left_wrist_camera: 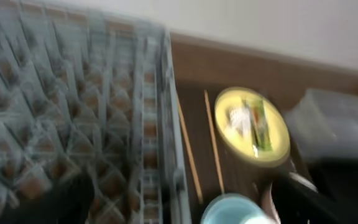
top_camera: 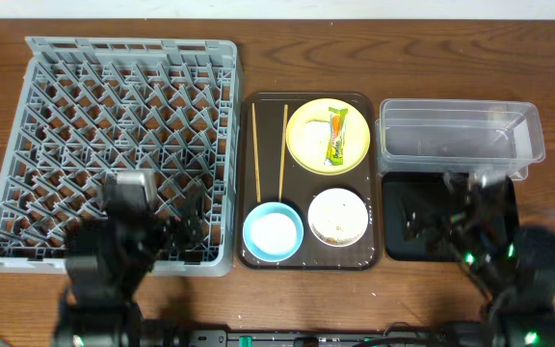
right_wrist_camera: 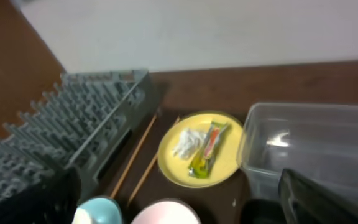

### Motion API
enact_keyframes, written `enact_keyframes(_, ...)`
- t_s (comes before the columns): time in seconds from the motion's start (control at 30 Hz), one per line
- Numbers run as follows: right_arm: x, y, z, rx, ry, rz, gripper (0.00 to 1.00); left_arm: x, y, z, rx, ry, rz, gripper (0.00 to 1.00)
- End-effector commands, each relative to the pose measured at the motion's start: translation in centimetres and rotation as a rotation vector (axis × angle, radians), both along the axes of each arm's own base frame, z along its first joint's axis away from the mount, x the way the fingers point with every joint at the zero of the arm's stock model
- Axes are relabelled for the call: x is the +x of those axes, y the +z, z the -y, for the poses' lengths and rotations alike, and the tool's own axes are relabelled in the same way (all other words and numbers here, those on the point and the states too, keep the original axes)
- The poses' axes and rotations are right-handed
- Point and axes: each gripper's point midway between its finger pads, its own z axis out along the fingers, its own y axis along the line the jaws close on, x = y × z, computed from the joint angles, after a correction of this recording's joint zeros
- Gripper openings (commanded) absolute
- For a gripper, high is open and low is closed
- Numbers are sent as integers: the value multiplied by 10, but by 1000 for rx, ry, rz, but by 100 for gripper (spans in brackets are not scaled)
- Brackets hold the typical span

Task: Sort waste into correct bins and load items into the dishwasher
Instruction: 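Grasp the white tissue on the yellow plate with the right gripper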

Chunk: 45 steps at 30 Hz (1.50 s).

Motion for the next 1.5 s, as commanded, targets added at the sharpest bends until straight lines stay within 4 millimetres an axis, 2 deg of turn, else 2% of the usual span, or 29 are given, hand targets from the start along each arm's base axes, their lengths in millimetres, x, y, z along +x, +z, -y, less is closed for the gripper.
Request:
enact_keyframes(0.0, 19, 20, -5, -12, 42, -127, 99, 11, 26, 6, -24, -30, -134, 92)
enact_keyframes(0.23, 61, 36, -12, -47, 80, -308, 99, 20, 40, 6, -32, -28, -339, 92)
enact_keyframes(0.37, 82, 43, -39, 49, 207, -299, 99, 23, 40, 9, -45, -44, -347, 93)
enact_keyframes(0.43, 92, 38, -49, 22, 213, -319, 99, 22, 41, 10, -48, -48, -347, 92)
enact_keyframes(0.57, 113, 12, -72, -139, 165, -357, 99, 22, 41, 10, -48, -47, -347, 93)
enact_keyframes(0.6, 122, -5, -85, -227, 135, -373, 99, 22, 40, 10, -48, -48, -348, 92)
enact_keyframes(0.63, 129, -22, -93, -297, 98, -394, 94, 22, 40, 10, -48, -48, -348, 92)
enact_keyframes(0.7, 141, -46, -99, -371, 39, -416, 88, 22, 40, 10, -48, -48, -348, 92)
enact_keyframes(0.8, 159, -87, -119, -418, 34, -446, 85, 22, 40, 10, -48, -48, -348, 92)
enact_keyframes(0.97, 185, -148, -140, -439, 51, -478, 85, 22, 40, 10, -48, -47, -348, 92)
enact_keyframes(1.13, 192, -202, -162, -411, 126, -529, 75, 22, 40, 10, -47, -47, -347, 92)
enact_keyframes(1.27, 190, -241, -168, -428, 129, -579, 69, 22, 40, 10, -48, -47, -348, 92)
enact_keyframes(1.3, 189, -247, -169, -428, 129, -585, 63, 22, 40, 10, -48, -47, -348, 92)
enact_keyframes(1.33, 190, -251, -169, -424, 124, -592, 52, 22, 40, 10, -48, -48, -347, 93)
enact_keyframes(1.4, 191, -251, -169, -413, 114, -595, 36, 22, 40, 10, -48, -47, -348, 93)
enact_keyframes(1.47, 194, -239, -167, -400, 108, -584, 6, 22, 40, 10, -48, -47, -348, 92)
